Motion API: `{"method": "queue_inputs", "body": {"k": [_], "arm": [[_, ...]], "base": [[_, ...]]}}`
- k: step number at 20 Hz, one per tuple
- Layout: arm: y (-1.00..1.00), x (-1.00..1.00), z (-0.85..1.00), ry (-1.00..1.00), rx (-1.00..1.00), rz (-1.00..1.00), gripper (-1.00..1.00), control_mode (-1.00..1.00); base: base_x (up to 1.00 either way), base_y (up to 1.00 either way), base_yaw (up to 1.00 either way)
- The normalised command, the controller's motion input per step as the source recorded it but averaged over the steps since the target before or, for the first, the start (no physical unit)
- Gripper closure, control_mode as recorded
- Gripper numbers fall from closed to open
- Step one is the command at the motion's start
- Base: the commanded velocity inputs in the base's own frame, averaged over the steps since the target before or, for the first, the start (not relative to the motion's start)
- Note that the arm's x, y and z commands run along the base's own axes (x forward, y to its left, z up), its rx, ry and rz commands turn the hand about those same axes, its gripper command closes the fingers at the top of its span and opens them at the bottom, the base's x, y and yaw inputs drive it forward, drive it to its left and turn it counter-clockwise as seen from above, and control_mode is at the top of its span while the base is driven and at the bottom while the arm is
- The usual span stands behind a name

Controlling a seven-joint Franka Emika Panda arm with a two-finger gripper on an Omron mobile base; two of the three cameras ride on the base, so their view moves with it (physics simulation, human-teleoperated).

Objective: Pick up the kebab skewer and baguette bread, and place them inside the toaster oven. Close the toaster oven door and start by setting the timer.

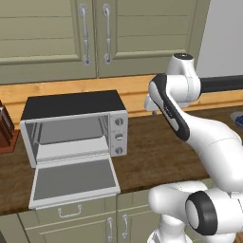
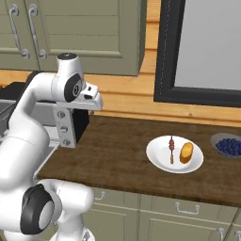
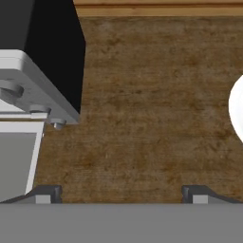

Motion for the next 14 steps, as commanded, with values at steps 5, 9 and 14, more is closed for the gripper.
{"method": "queue_inputs", "body": {"k": [5, 9, 14], "arm": [[0.0, 0.0, 0.0, 0.0, 0.0, 0.0, -1.0, 1.0], [0.0, 0.0, 0.0, 0.0, 0.0, 0.0, -1.0, 1.0], [0.0, 0.0, 0.0, 0.0, 0.0, 0.0, -1.0, -1.0]], "base": [[0.0, 0.0, 0.0], [0.0, 0.0, 0.0], [0.0, 0.0, 0.0]]}}
